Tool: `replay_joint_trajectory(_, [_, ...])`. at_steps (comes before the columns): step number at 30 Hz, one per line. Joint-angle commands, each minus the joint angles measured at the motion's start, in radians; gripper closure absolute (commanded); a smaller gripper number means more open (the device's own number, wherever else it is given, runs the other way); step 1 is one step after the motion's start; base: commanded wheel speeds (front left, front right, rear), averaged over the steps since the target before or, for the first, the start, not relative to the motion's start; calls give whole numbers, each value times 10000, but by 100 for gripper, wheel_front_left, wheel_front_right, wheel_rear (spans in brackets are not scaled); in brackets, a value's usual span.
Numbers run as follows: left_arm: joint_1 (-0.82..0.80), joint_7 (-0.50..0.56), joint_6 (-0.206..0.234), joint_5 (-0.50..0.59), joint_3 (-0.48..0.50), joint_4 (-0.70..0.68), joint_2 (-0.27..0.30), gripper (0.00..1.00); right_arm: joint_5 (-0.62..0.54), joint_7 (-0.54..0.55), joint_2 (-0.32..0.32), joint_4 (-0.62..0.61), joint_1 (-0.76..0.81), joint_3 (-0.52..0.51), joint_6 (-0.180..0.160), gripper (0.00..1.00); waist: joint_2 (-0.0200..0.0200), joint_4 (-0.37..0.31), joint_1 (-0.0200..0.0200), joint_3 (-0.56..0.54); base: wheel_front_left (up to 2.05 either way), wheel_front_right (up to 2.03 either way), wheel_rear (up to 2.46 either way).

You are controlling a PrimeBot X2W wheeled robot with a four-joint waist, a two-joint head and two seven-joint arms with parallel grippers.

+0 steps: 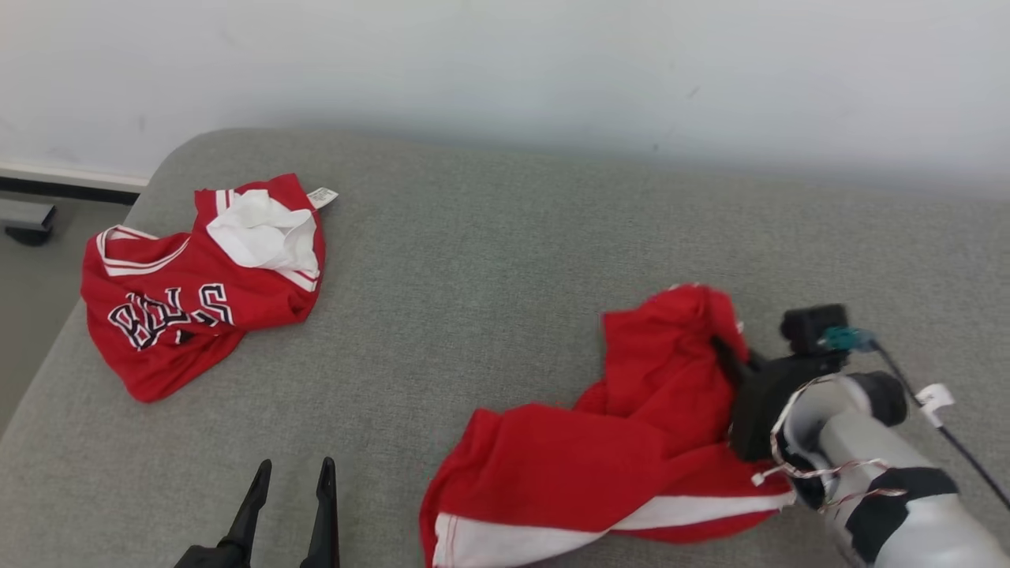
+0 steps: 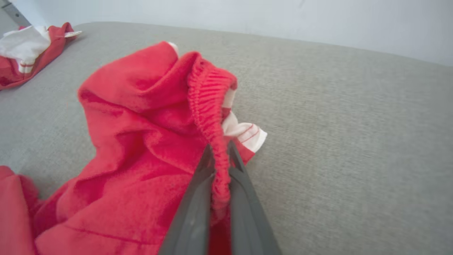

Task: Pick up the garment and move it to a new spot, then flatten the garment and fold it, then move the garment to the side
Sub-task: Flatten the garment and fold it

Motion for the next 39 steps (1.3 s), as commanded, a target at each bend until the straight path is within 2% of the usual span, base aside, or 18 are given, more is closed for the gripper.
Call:
replay_joint_trajectory(1, [27, -33, -61, 79, 28, 19, -15, 0, 251, -247, -126, 93, -168, -138, -22, 100, 0, -178, 0, -101, 0, 0, 0])
replay_joint_trajectory(7, [-116, -33, -46, -9, -93, -1, -17, 0, 488, -1261, -830, 659, -844, -759, -22, 100, 0, -415, 0, -144, 0, 0, 0])
replay_joint_trajectory(11, [-165, -33, -46, -72, -197, -7, -17, 0, 485, -1426, -868, 1130, -1032, -846, -22, 100, 0, -451, 0, -86, 0, 0, 0])
replay_joint_trajectory(12, [-179, -33, -47, -77, -218, 7, -17, 0, 451, -1462, -892, 1195, -1072, -811, -22, 75, 0, -455, 0, -68, 0, 0, 0])
replay_joint_trajectory(13, [-180, -33, -48, -57, -241, 26, -17, 0, 438, -1550, -894, 1267, -1092, -793, -22, 0, 0, -465, 0, -69, 0, 0, 0])
replay_joint_trajectory(18, [18, -33, -50, -58, -151, 117, -17, 0, 236, -2154, -996, 1624, -1170, -835, -22, 0, 0, -649, 0, -201, 0, 0, 0])
replay_joint_trajectory(25, [175, -33, -52, 63, 22, 77, -17, 0, -33, -2525, -1096, 1215, -908, -1172, -22, 0, 0, -953, 0, -470, 0, 0, 0])
replay_joint_trajectory(28, [238, -33, -54, 70, 77, 16, -19, 0, -426, -2523, -1228, 2, -550, -1929, -22, 0, 0, -1152, 0, -543, 0, 0, 0])
replay_joint_trajectory(31, [286, -33, -56, 99, 123, -32, -17, 0, -1101, -2508, -1079, -1453, 368, -2955, -22, 0, 0, -1347, 0, -593, 0, 0, 0])
replay_joint_trajectory(36, [297, -35, -58, 123, 184, -96, -18, 0, -2244, -2511, -402, -3944, 2169, -4650, -22, 0, 0, -1636, 0, -636, 0, 0, 0])
replay_joint_trajectory(39, [305, -35, -59, 145, 219, -150, -18, 0, -2794, -2512, 78, -5226, 3266, -5240, -22, 0, 0, -1773, 0, -636, 0, 0, 0])
